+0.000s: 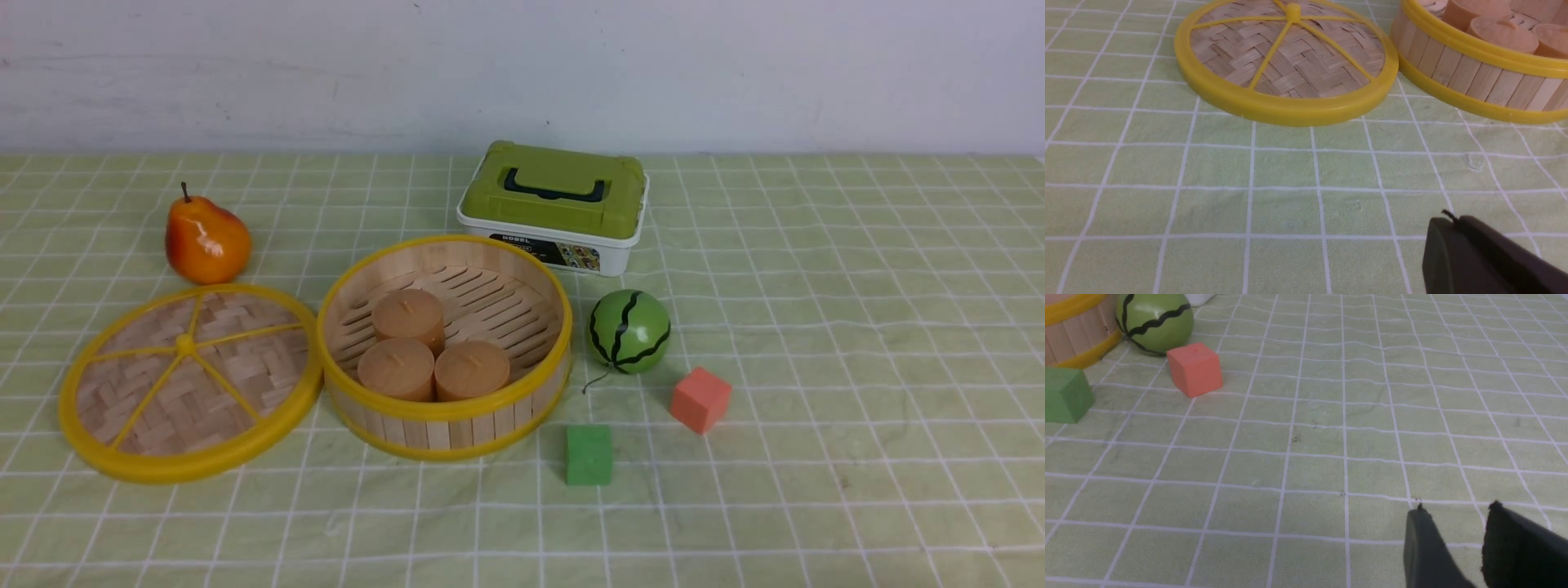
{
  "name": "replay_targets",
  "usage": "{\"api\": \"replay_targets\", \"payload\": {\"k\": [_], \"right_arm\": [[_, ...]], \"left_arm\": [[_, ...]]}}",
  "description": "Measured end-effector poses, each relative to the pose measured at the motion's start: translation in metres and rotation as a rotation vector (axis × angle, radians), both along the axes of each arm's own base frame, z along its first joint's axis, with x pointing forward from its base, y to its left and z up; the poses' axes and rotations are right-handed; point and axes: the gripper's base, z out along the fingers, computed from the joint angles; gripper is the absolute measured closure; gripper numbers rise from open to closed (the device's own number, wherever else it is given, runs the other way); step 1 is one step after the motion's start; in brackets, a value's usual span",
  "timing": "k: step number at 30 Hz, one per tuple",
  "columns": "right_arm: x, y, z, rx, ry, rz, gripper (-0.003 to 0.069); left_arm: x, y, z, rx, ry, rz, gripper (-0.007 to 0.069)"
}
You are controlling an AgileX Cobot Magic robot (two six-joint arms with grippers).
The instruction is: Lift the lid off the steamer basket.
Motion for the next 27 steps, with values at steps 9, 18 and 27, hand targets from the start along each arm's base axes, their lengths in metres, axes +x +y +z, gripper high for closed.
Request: {"api": "replay_targets", "payload": {"k": [9,18,27], "right_arm": [[0.0,0.0,0.0,0.0,0.0,0.0,0.0446],[0.0,0.0,0.0,0.0,0.0,0.0,0.0442],[0.0,0.0,0.0,0.0,0.0,0.0,0.0434]], "left_arm": [[0.0,0.0,0.0,0.0,0.0,0.0,0.0637],[0.0,0.0,0.0,-0.001,0.0,0.0,0.0637],[0.0,0.0,0.0,-0.001,0.0,0.0,0.0637]]}}
